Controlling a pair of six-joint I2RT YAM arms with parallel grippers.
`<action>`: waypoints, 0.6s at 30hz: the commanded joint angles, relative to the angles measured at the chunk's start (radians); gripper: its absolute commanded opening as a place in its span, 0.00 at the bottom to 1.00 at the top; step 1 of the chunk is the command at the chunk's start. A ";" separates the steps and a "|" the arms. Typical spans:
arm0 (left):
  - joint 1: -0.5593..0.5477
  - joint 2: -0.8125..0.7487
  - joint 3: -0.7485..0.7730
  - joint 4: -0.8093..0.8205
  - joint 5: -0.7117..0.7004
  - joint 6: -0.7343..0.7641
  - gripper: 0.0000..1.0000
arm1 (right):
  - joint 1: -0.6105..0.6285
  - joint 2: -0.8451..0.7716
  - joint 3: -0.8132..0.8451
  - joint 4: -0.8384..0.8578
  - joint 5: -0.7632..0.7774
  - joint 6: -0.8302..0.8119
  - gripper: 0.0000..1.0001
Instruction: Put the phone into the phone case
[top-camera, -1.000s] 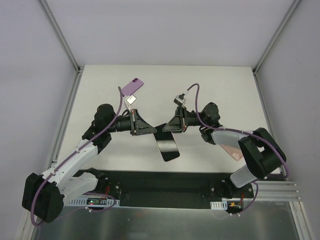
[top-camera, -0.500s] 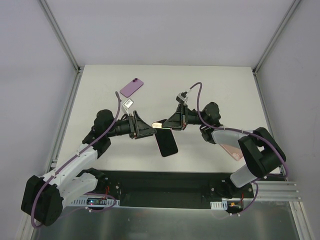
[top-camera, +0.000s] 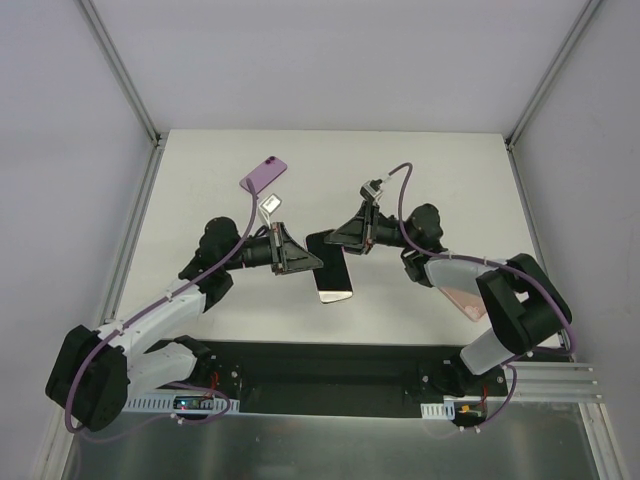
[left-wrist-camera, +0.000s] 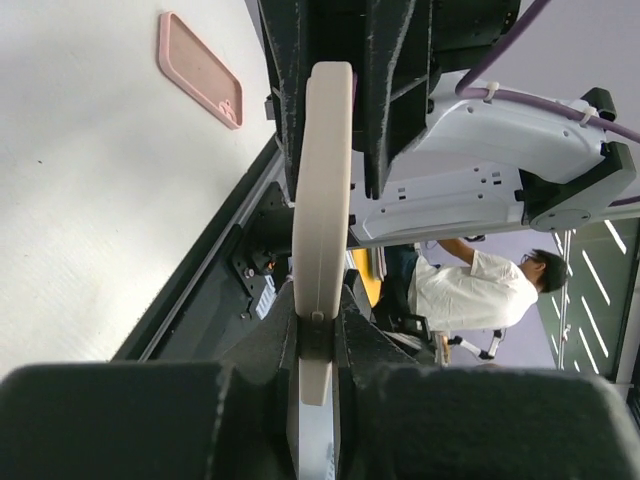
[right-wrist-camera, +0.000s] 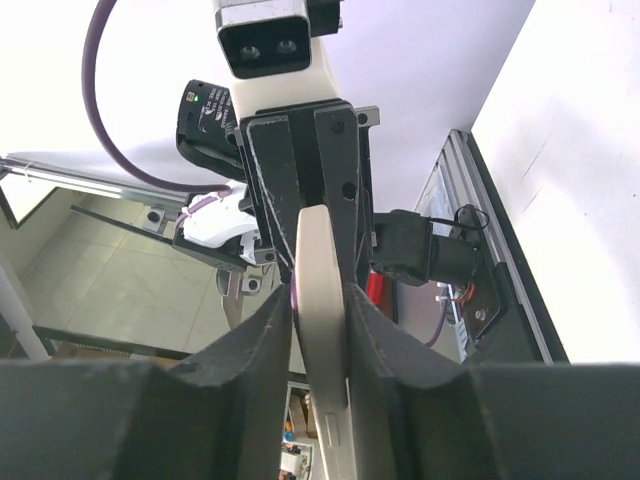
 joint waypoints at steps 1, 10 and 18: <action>-0.016 0.018 0.014 0.025 0.025 0.027 0.00 | -0.018 -0.049 0.019 0.204 0.033 -0.008 0.33; -0.014 -0.001 0.055 -0.062 0.114 0.128 0.00 | -0.096 -0.110 0.013 0.083 -0.064 -0.066 0.49; -0.016 0.028 0.075 -0.082 0.126 0.136 0.00 | -0.096 -0.118 0.025 0.071 -0.128 -0.080 0.43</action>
